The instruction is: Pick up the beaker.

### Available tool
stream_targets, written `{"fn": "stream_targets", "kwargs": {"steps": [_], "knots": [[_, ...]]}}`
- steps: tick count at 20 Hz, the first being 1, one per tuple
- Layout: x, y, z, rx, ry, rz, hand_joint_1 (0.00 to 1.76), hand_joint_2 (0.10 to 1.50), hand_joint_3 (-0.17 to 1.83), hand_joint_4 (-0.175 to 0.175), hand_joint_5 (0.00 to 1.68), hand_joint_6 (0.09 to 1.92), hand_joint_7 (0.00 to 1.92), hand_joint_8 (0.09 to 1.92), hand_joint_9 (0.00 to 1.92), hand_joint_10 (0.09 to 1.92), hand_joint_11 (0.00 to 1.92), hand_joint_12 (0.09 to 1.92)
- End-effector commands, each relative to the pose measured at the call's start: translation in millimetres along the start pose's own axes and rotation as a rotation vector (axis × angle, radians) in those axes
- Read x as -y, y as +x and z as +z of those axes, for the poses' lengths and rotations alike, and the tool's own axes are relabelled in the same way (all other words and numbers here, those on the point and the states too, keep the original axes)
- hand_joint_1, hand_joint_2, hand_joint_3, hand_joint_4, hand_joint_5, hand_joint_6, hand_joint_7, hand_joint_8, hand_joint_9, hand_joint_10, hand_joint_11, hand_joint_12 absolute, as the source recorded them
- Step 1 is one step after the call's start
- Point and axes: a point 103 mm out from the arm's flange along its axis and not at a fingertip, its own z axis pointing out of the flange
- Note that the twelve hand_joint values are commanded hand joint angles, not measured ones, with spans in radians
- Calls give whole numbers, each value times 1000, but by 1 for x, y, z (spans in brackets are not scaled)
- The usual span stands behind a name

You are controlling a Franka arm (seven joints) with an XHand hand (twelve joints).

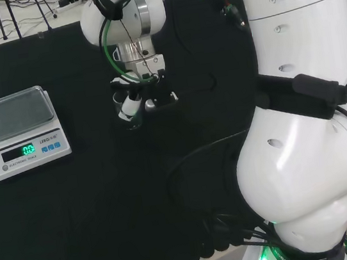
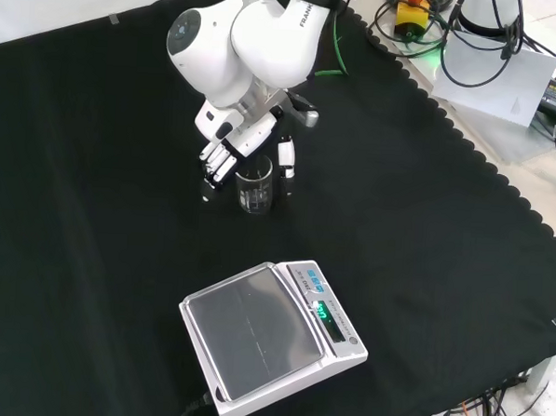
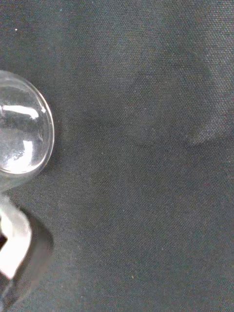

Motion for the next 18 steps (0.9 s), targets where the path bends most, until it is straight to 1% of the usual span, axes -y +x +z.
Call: {"fn": "stream_targets", "kwargs": {"steps": [1,4,9,10,13,14,16,17,18], "knots": [[-3,1,0,14,-26,0,947,641,497,62,103,87,162,773,387,866,133,1498],[-3,2,-1,15,-40,1,1014,605,637,59,194,87,302,858,546,849,335,1436],[-7,3,-1,22,-47,2,1093,608,749,52,348,87,414,926,686,827,476,1373],[-7,3,-1,22,-50,2,1102,615,762,52,365,160,430,934,710,818,503,1357],[-9,4,-1,34,-48,4,1126,636,789,49,268,843,485,966,781,798,584,1316],[-9,4,-1,36,-50,5,1135,641,800,48,248,1000,498,978,797,800,603,1308],[-10,4,0,33,-60,6,1161,658,827,44,273,1235,526,1056,823,815,639,1292],[-10,4,0,31,-64,6,1171,665,840,40,296,1314,537,1121,831,841,662,1282],[-11,5,-1,30,-67,6,1181,674,849,29,336,1379,557,1204,848,907,701,1266]]}}
